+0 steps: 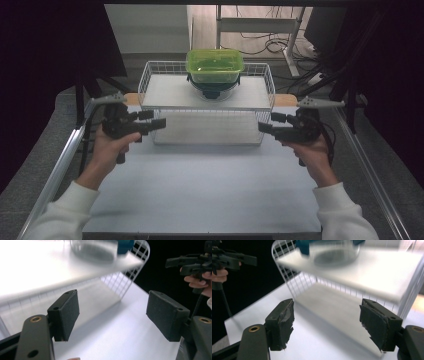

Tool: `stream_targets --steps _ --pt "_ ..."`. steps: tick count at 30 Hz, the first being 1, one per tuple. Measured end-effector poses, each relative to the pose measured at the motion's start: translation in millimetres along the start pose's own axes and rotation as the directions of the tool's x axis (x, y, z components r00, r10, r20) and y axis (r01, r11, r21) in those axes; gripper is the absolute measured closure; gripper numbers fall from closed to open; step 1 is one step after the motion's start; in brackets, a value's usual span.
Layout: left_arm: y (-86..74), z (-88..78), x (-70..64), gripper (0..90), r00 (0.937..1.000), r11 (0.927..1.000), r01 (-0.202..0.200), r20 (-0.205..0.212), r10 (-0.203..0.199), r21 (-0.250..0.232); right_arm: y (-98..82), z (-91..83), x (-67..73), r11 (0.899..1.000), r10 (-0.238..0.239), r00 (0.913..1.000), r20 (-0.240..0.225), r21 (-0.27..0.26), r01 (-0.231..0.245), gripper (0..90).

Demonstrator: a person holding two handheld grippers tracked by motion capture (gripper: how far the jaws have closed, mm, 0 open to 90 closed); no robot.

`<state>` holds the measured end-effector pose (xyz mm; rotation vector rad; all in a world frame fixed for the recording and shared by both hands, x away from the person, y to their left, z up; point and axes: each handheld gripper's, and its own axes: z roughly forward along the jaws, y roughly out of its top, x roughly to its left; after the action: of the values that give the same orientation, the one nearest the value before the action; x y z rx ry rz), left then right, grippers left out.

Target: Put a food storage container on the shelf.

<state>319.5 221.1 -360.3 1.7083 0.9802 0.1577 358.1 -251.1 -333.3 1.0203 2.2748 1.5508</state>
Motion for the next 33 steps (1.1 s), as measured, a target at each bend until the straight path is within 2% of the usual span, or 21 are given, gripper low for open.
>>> stream_targets --steps 4,8,11,13,15,17,18,19,20,24,27,29,31,33 --pt "-29.8 3.6 -2.5 25.6 0.9995 0.9986 0.024 0.017 -0.025 0.046 -31.9 -2.9 1.8 0.999 0.011 0.9997 0.023 0.037 -0.012 27.2" --pt "-61.0 14.7 -5.1 25.6 0.9998 0.993 0.013 0.012 -0.015 0.117 -64.9 -1.8 3.0 0.995 0.036 0.9987 0.037 0.093 -0.039 27.2" --pt "-82.4 24.5 -6.2 25.7 1.0 0.9877 0.001 -0.008 0.001 0.156 -84.3 2.0 5.4 0.987 0.02 0.9984 0.054 0.16 -0.029 27.2" --pt "-95.2 31.8 -6.1 25.7 0.9999 0.9825 0.0 -0.01 0.002 0.186 -94.9 2.5 6.8 0.983 0.006 0.9985 0.053 0.183 -0.016 27.2" --pt "-108.1 40.0 -6.5 25.6 0.9998 0.9719 -0.006 -0.018 0.011 0.235 -104.8 2.6 6.3 0.98 0.001 0.9985 0.055 0.198 -0.012 27.2" --pt "-119.5 45.7 -7.2 26.8 0.9995 0.9672 0.001 -0.031 0.008 0.254 -118.6 3.1 4.2 0.977 0.006 0.9981 0.062 0.213 -0.019 27.2" --pt "-123.5 48.7 -8.0 26.8 0.9994 0.9605 -0.005 -0.031 0.015 0.278 -123.1 3.6 2.8 0.975 0.011 0.998 0.062 0.222 -0.024 27.2" --pt "-124.9 49.7 -8.9 26.7 0.9991 0.9584 -0.013 -0.036 0.024 0.285 -130.2 5.2 0.8 0.971 0.022 0.9975 0.067 0.235 -0.037 27.2" --pt "-125.4 49.7 -9.4 26.7 0.9987 0.9593 -0.016 -0.043 0.029 0.282 -135.2 6.7 -0.3 0.968 0.029 0.997 0.072 0.247 -0.046 27.2" --pt "-126.1 49.5 -9.3 26.9 0.9992 0.9613 -0.007 -0.036 0.017 0.276 -144.7 9.8 -1.7 0.96 0.029 0.9964 0.079 0.275 -0.05 27.1" --pt "-130.1 52.0 -8.5 26.7 0.9992 0.9556 -0.004 -0.037 0.015 0.295 -145.0 8.1 -1.4 0.963 0.027 0.9961 0.084 0.263 -0.048 27.1" --pt "-130.2 53.1 -7.5 26.7 0.9995 0.9554 0.006 -0.031 0.003 0.295 -145.7 5.8 -2.1 0.965 0.029 0.996 0.084 0.257 -0.049 27.0" --pt "-127.6 53.0 -6.1 26.6 0.9994 0.9608 0.033 -0.003 -0.033 0.275 -146.3 3.1 -3.7 0.967 0.03 0.997 0.071 0.249 -0.047 26.9" --pt "-124.1 52.2 -2.9 26.7 0.9982 0.9664 0.057 0.003 -0.06 0.251 -145.8 -0.5 -6.7 0.973 0.038 0.997 0.068 0.225 -0.052 26.4"
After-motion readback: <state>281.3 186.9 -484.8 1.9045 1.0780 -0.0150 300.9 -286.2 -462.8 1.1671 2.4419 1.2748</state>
